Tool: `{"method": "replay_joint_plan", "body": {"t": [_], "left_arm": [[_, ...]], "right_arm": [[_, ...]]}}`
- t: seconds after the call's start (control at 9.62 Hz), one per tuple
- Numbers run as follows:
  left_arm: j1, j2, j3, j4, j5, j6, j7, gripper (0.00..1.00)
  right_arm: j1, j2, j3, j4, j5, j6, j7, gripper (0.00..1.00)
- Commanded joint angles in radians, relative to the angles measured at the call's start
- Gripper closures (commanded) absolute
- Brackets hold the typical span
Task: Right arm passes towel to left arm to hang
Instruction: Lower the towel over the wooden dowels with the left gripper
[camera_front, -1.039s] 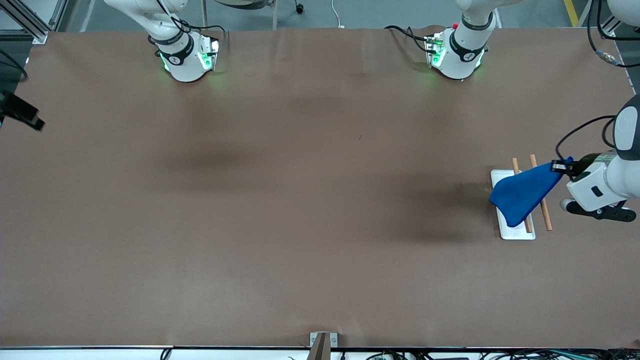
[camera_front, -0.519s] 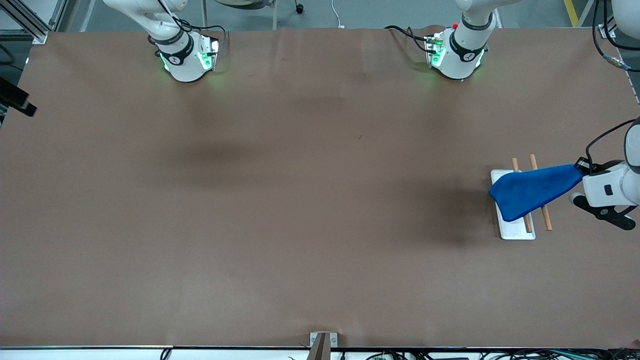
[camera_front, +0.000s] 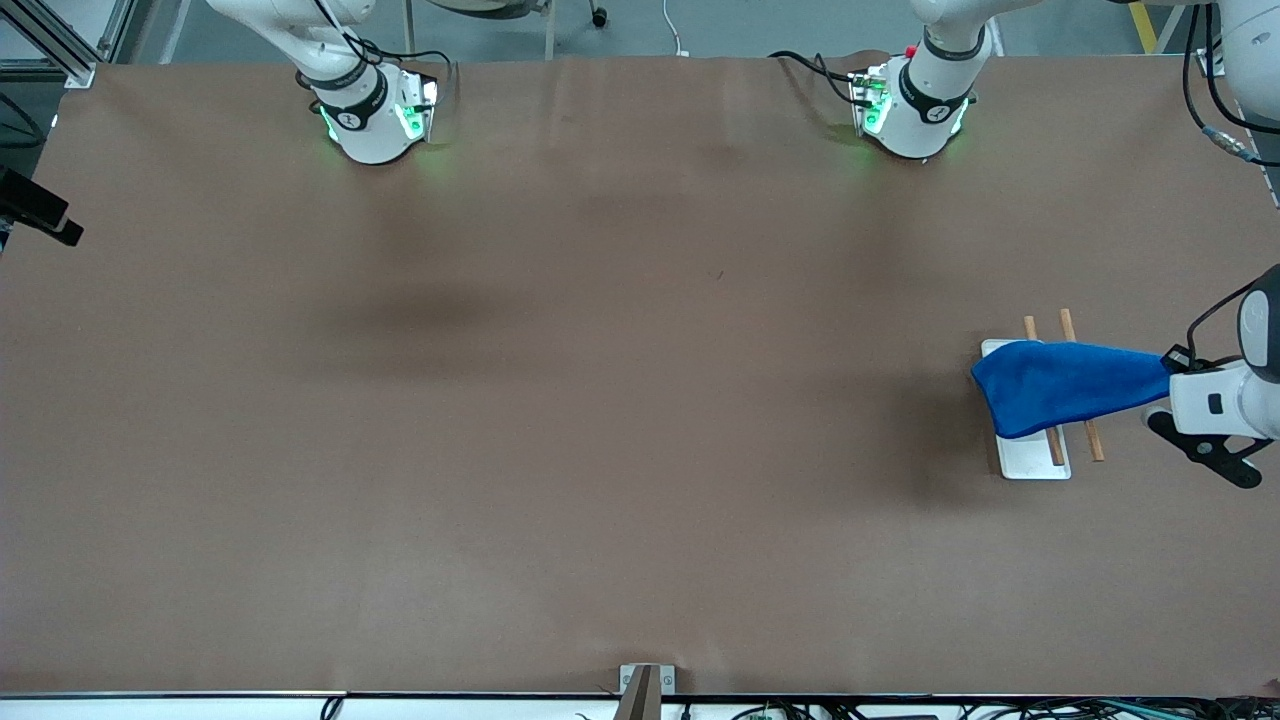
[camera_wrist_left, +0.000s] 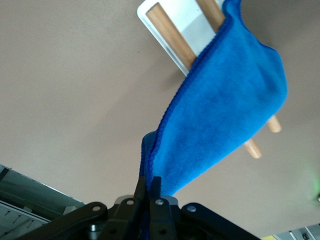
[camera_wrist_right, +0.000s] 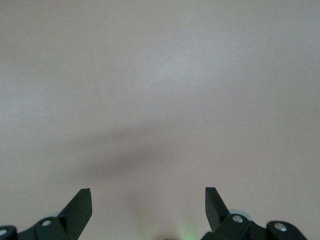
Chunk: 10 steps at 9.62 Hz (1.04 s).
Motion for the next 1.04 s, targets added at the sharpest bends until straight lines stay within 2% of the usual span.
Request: {"method": "replay_joint_plan", "body": {"t": [0.0,0.21,0.31,0.42,0.62,0.94], "left_arm": [[0.015,0.044,-0.001,0.014,0.019,0.064,0.012,0.99],[0.028,0.058,-0.001,0.014,0.019,0.104,0.013,0.99],[0.029,0.068,-0.001,0.015,0.019,0.109,0.013,0.97],[0.029,0.078,-0.001,0.014,0.015,0.109,-0.003,0.83],[0.045,0.085,-0.002,0.014,-0.04,0.118,-0.017,0.0],[0.048,0.073,-0.005,0.02,-0.064,0.121,-0.004,0.0]], "right_arm": [[0.001,-0.024,-0.007,-0.025,0.014,0.002,-0.001,0.0],[0.033,-0.022,-0.028,-0.02,0.004,0.0,-0.006,0.0],[0.038,0.002,-0.043,0.022,0.013,-0.003,-0.009,0.0],[0.033,0.01,-0.044,0.03,0.014,-0.003,-0.016,0.0],[0.033,0.012,-0.045,0.031,0.012,-0.002,-0.018,0.0],[0.035,0.013,-0.045,0.031,0.004,-0.002,-0.016,0.0]]}}
